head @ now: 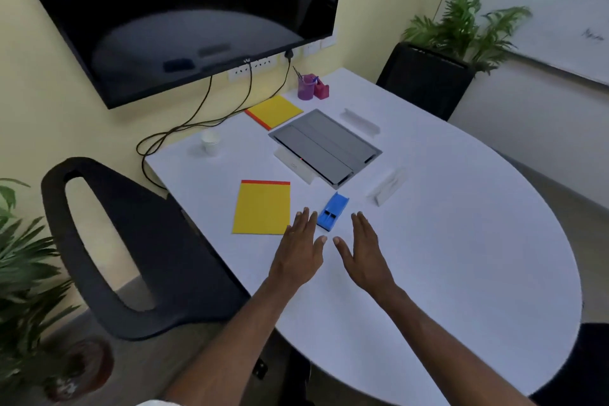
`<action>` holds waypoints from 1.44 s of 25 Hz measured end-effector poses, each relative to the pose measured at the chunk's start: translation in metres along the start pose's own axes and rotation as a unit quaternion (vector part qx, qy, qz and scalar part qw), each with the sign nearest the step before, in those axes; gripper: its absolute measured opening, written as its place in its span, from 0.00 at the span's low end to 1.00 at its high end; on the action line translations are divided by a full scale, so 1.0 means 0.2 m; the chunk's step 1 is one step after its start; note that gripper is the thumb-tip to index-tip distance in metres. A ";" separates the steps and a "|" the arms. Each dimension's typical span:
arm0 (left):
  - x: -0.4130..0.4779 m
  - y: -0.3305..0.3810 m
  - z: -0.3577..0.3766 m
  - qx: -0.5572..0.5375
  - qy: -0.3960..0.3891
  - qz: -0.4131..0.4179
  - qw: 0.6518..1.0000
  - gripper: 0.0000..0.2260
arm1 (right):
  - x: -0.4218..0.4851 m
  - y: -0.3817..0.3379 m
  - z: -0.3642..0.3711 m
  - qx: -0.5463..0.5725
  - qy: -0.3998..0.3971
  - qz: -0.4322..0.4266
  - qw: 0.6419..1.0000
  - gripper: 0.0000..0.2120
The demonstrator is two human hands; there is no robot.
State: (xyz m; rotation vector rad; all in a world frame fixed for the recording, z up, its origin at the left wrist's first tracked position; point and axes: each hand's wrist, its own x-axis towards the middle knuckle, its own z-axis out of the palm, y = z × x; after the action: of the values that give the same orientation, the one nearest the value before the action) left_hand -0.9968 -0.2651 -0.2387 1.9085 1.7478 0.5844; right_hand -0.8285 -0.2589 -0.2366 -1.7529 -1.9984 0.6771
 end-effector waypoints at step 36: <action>1.11 -0.61 0.37 -0.322 -0.026 -0.208 0.923 0.19 | 1.02 0.23 0.61 0.289 0.058 0.210 0.932 0.25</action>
State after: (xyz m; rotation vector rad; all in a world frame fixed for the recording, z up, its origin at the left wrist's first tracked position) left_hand -1.0272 -0.0407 -0.3735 1.0580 1.5895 0.8067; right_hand -0.8907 -0.0632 -0.3655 -1.7843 -1.1681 1.1298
